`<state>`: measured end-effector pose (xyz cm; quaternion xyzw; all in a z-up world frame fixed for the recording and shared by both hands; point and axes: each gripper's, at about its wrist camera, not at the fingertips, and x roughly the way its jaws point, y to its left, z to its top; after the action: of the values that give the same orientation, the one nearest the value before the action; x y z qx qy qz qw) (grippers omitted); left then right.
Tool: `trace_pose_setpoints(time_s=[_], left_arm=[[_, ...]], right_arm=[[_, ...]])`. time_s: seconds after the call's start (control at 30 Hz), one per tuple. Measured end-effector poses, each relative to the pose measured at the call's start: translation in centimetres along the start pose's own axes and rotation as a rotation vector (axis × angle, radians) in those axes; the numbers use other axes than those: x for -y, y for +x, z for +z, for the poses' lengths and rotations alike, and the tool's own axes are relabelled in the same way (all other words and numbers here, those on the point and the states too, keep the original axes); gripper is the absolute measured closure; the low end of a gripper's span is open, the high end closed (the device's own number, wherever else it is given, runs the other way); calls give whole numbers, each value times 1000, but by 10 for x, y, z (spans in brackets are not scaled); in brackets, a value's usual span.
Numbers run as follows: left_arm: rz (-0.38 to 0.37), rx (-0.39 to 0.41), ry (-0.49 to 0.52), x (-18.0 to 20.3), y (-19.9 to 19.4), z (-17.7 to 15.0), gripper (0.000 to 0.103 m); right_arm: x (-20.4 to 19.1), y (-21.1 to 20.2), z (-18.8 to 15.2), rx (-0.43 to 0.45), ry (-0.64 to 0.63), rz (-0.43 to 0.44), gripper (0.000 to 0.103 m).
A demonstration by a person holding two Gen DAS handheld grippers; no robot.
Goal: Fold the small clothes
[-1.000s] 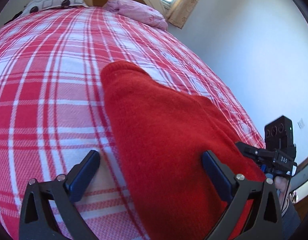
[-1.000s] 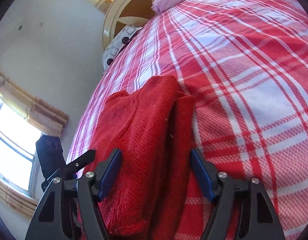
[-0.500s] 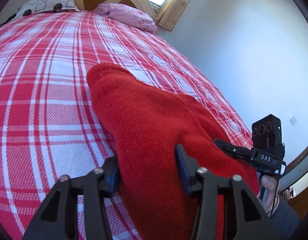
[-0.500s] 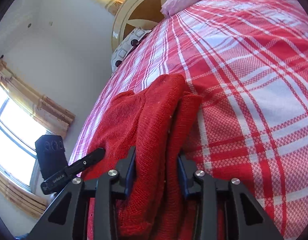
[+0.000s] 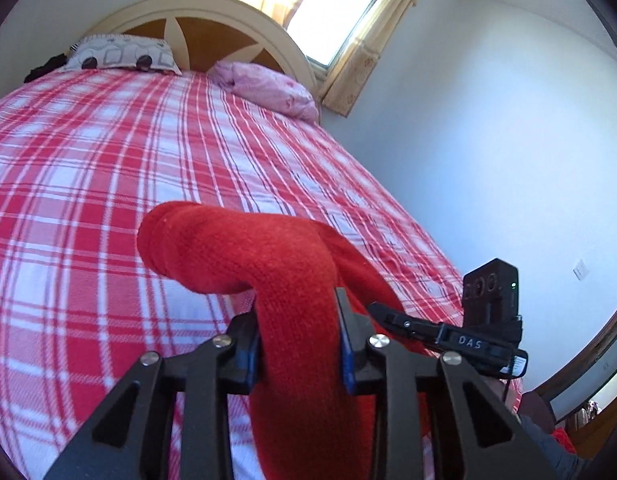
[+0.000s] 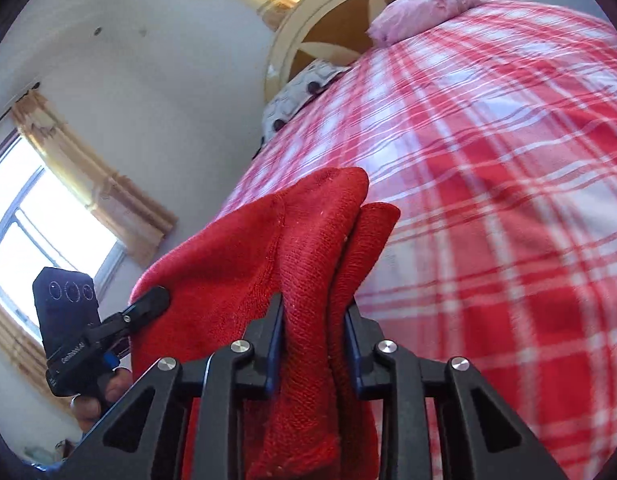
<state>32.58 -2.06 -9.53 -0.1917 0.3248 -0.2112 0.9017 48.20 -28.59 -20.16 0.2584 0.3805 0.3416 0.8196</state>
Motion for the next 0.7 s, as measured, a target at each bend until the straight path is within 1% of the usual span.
trace_pose_setpoints(time_s=[0.17, 0.27, 0.5, 0.7], left_arm=[[46, 68, -4, -9, -53, -11, 72], [64, 93, -21, -18, -77, -14, 72], [153, 137, -51, -43, -123, -22, 72], [199, 174, -103, -69, -160, -31, 72]], right_arm=[[-39, 15, -9, -25, -21, 89, 76], [-68, 29, -17, -52, -64, 120, 76], [-120, 64, -29, -117, -128, 169, 77], [-163, 102, -38, -184, -176, 204, 77]])
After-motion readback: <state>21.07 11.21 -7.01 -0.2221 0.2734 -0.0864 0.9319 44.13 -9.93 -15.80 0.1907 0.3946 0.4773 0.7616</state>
